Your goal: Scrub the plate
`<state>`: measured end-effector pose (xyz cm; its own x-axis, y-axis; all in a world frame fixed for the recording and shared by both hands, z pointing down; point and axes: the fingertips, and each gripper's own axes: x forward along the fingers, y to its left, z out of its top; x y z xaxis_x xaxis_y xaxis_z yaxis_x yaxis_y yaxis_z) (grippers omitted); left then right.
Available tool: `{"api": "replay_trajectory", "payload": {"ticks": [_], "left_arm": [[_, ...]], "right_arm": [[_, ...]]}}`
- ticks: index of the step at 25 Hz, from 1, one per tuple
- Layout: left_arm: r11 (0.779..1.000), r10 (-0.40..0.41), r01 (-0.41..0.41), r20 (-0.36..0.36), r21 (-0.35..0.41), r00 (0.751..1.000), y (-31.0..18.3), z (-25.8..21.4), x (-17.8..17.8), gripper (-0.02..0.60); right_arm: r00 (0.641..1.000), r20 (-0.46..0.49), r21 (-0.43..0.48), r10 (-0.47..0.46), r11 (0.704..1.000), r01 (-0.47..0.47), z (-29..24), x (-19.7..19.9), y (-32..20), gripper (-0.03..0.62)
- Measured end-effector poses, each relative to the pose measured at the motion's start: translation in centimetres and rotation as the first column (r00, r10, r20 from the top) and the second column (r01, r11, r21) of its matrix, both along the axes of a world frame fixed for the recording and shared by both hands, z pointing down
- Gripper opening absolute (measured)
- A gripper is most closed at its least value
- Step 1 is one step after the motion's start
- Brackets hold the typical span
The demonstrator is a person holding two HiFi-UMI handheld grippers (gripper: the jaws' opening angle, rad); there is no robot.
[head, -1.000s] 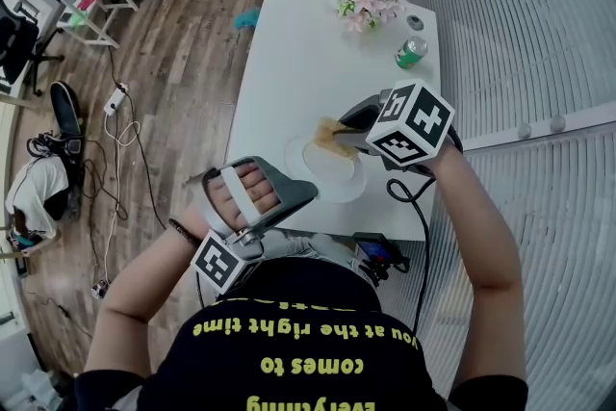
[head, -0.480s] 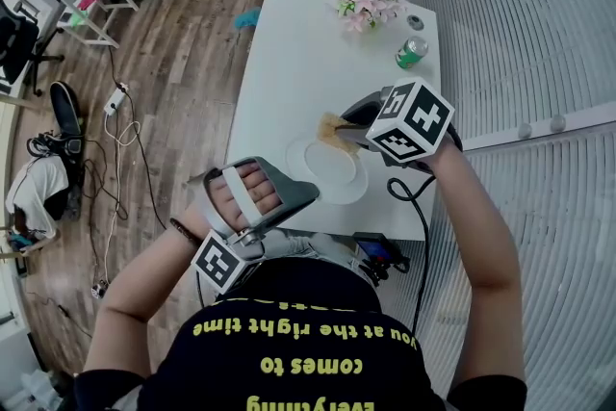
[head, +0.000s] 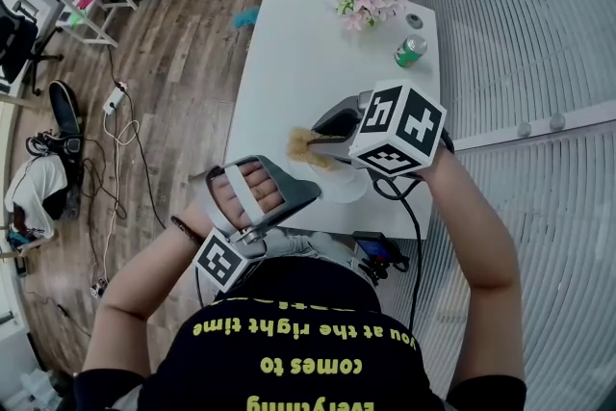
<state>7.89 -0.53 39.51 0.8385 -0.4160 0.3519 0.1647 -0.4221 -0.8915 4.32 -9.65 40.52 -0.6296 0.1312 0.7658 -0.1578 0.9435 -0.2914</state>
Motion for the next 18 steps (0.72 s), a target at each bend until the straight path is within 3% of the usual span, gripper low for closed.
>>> {"api": "replay_trajectory", "payload": {"ticks": [8, 18], "left_arm": [[1.0, 0.0, 0.0, 0.001, -0.003, 1.0, 0.0, 0.2, 0.3, 0.012], [1.0, 0.006, -0.006, -0.01, -0.003, 1.0, 0.0, -0.1, 0.0, 0.012]], "right_arm": [[0.997, -0.002, 0.021, -0.076, 0.997, 0.076, -0.8, -1.4, 1.4, 0.06], [0.999, -0.024, -0.047, 0.04, 0.998, -0.041, 2.1, 0.7, -1.8, 0.06]]}}
